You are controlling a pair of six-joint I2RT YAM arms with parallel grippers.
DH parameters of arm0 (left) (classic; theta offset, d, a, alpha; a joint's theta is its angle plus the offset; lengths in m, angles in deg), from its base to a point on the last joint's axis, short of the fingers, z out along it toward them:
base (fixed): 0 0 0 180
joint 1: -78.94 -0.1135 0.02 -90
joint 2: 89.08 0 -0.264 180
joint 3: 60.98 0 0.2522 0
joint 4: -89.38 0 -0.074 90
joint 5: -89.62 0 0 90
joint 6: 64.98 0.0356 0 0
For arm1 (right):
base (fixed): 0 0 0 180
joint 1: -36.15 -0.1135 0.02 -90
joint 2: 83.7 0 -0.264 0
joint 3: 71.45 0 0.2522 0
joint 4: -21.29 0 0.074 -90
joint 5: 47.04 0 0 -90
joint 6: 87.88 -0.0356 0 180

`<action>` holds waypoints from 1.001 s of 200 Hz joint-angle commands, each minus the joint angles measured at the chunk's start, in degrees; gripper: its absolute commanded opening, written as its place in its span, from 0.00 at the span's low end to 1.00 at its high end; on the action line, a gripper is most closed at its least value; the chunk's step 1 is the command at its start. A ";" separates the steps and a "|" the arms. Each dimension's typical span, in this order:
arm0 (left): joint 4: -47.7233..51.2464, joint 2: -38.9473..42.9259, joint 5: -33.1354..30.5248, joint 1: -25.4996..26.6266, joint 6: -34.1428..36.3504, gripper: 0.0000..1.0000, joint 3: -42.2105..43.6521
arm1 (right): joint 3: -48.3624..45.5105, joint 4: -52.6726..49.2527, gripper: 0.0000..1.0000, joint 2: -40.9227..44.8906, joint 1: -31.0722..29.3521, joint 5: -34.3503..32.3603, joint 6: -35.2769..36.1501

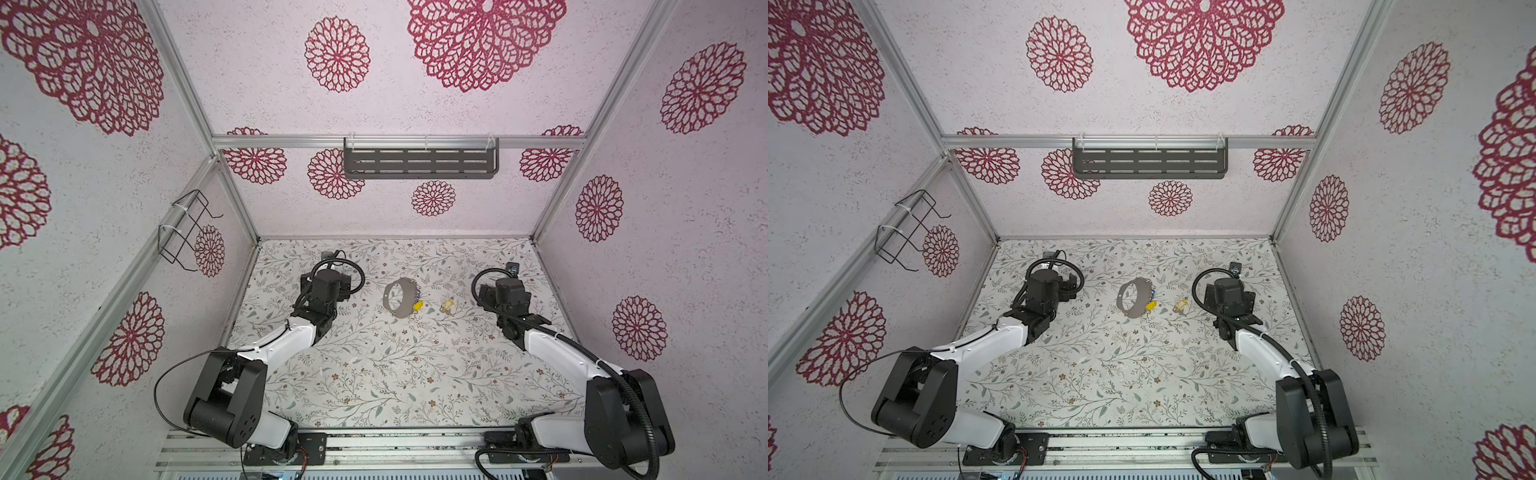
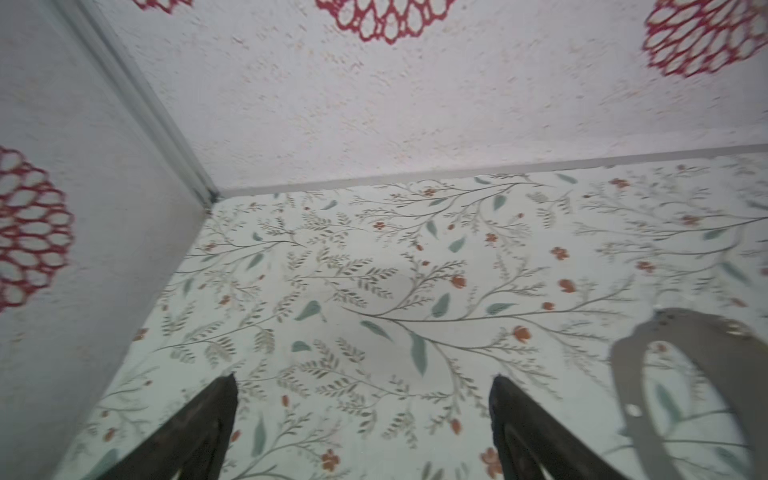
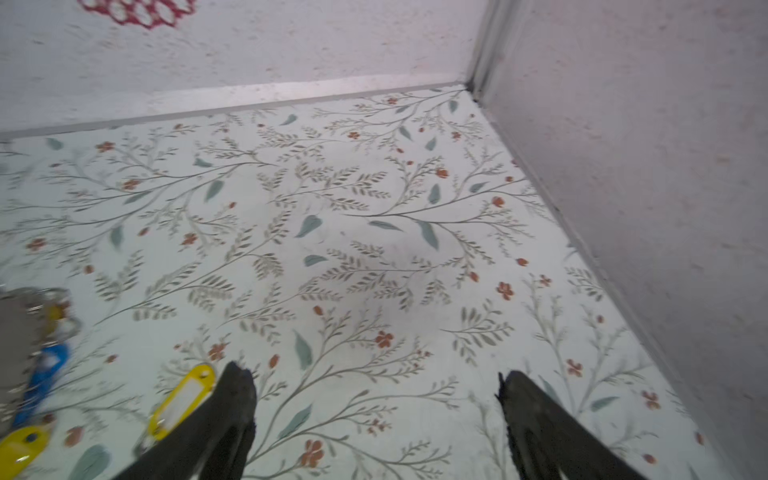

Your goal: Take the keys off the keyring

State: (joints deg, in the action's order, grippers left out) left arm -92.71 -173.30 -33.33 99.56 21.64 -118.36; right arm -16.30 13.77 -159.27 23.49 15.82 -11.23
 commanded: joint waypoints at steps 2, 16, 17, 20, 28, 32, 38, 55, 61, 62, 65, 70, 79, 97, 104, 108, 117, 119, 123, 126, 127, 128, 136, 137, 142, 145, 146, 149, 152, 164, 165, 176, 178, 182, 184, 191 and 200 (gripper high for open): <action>-12.41 -0.06 -9.85 -1.80 11.62 0.97 5.75 | -0.59 2.26 0.95 -0.92 2.18 -7.10 2.25; -12.16 -0.15 -8.47 -3.54 10.45 0.97 6.93 | -5.28 10.24 0.95 -0.16 2.45 -8.06 5.42; -12.13 -0.10 -8.28 -3.64 10.38 0.97 7.03 | -5.75 10.97 0.95 -0.09 2.46 -8.22 5.78; -12.29 -0.13 -7.62 -4.03 10.21 0.97 7.36 | -7.05 13.32 0.95 0.04 2.54 -8.64 6.87; -14.11 -0.24 -5.76 -5.26 9.92 0.97 8.63 | -10.84 19.53 0.95 0.53 2.71 -9.34 10.36; -15.53 -0.32 -4.69 -6.00 9.71 0.97 9.45 | -12.76 23.14 0.95 0.60 2.80 -9.43 11.92; -18.22 -0.46 -2.58 -7.28 9.52 0.97 10.76 | -15.82 29.08 0.95 0.65 3.03 -9.24 13.54; -20.66 -1.37 1.74 -10.96 7.49 0.97 12.77 | -23.79 46.43 0.93 -0.83 4.32 -3.75 15.63; -22.45 -2.06 2.72 -12.41 6.56 0.97 13.54 | -25.23 50.23 0.93 -1.90 5.12 -2.16 13.83; -23.07 -2.11 2.89 -12.60 6.86 0.97 13.72 | -25.36 50.82 0.93 -2.10 5.24 -1.88 13.59; -24.03 -2.21 3.28 -13.05 7.07 0.97 14.07 | -25.86 52.32 0.93 -2.91 5.65 -1.35 12.86; -25.21 -2.26 3.80 -13.65 6.97 0.97 14.70 | -26.40 54.47 0.93 -4.38 6.26 -0.04 11.96; -29.47 -2.48 7.65 -15.73 6.67 0.97 16.39 | -27.26 59.72 0.93 -7.85 6.68 0.64 12.09; -31.56 -1.23 11.42 -19.88 2.25 0.97 18.90 | -26.20 59.72 0.95 -10.20 8.40 5.24 11.37; -33.85 -1.24 14.13 -21.31 1.23 0.97 20.30 | -27.32 62.34 0.95 -11.56 9.02 6.06 10.86; -35.50 -1.60 15.48 -22.15 0.43 0.97 21.24 | -28.32 65.73 0.95 -13.06 9.11 5.82 10.93; -42.07 -4.39 17.70 -24.18 -1.71 0.97 23.81 | -29.69 67.94 0.97 -12.23 9.24 6.03 10.80; -44.46 -5.03 18.17 -24.74 -1.74 0.97 24.18 | -29.76 67.02 0.97 -11.79 9.28 6.41 10.58; -49.11 -6.90 18.85 -25.30 -1.80 0.97 24.92 | -30.13 67.58 0.97 -12.01 9.32 6.67 10.64; -50.34 -6.95 19.17 -25.32 -1.73 0.97 25.32 | -30.60 69.84 0.98 -12.59 9.34 6.31 10.91; -50.29 -6.80 19.29 -25.34 -1.77 0.97 25.41 | -30.67 70.69 0.98 -13.18 9.33 6.17 11.03; -50.00 -6.55 19.44 -25.36 -1.79 0.97 25.42 | -30.80 71.38 0.99 -13.37 9.33 6.06 11.17; -44.66 -4.42 20.28 -25.44 -2.11 0.97 24.56 | -30.84 70.27 0.99 -12.31 9.25 5.82 10.74; -43.58 -4.26 20.37 -25.45 -2.22 0.97 24.33 | -30.75 69.63 0.99 -12.10 9.24 5.84 10.59; -39.78 -3.92 20.63 -25.46 -2.43 0.97 22.98 | -30.40 68.56 0.99 -12.11 9.30 5.50 10.38; -38.31 -4.16 20.76 -25.46 -2.30 0.97 22.13 | -30.25 69.13 0.99 -12.70 9.25 5.14 10.58; -37.86 -4.31 20.79 -25.46 -2.14 0.97 21.84 | -30.15 69.41 0.99 -12.86 9.24 5.02 10.73; -37.07 -4.57 20.77 -25.37 -1.62 0.97 20.66 | -29.91 69.71 0.99 -13.16 9.32 4.85 10.89; -36.83 -5.07 20.96 -25.37 -1.54 0.97 20.19 | -29.50 68.90 0.99 -12.84 9.22 4.82 11.00; -37.02 -4.89 20.23 -25.90 -3.00 0.97 20.63 | -27.42 64.34 0.99 -12.83 9.19 5.91 11.07; -36.86 -4.85 20.08 -25.86 -3.11 0.97 20.56 | -27.33 64.38 0.99 -12.93 9.17 5.85 11.15; -37.56 -5.25 19.47 -25.68 -2.33 0.97 20.52 | -28.17 64.95 0.99 -12.38 9.22 6.27 10.87; -38.12 -5.42 19.43 -25.71 -2.27 0.97 20.64 | -28.33 65.52 0.99 -12.44 9.28 6.43 10.99; -38.37 -5.46 19.17 -25.56 -2.17 0.97 20.75 | -28.54 66.58 0.99 -12.84 9.24 6.33 11.25; -38.15 -5.37 19.02 -25.48 -2.27 0.97 20.76 | -28.51 66.65 0.99 -12.91 9.17 6.33 11.37; -37.53 -5.07 18.91 -25.39 -2.42 0.97 20.68 | -27.90 64.92 0.99 -12.54 9.19 6.84 11.21; -38.48 -5.42 18.89 -25.44 -2.17 0.97 20.75 | -26.97 63.46 0.99 -12.84 9.30 7.34 11.16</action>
State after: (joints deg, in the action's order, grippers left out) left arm -129.72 -178.24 -14.97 74.06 20.00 -97.53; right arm -45.22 76.98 -172.41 32.47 21.50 0.01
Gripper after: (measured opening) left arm 0.971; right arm 0.990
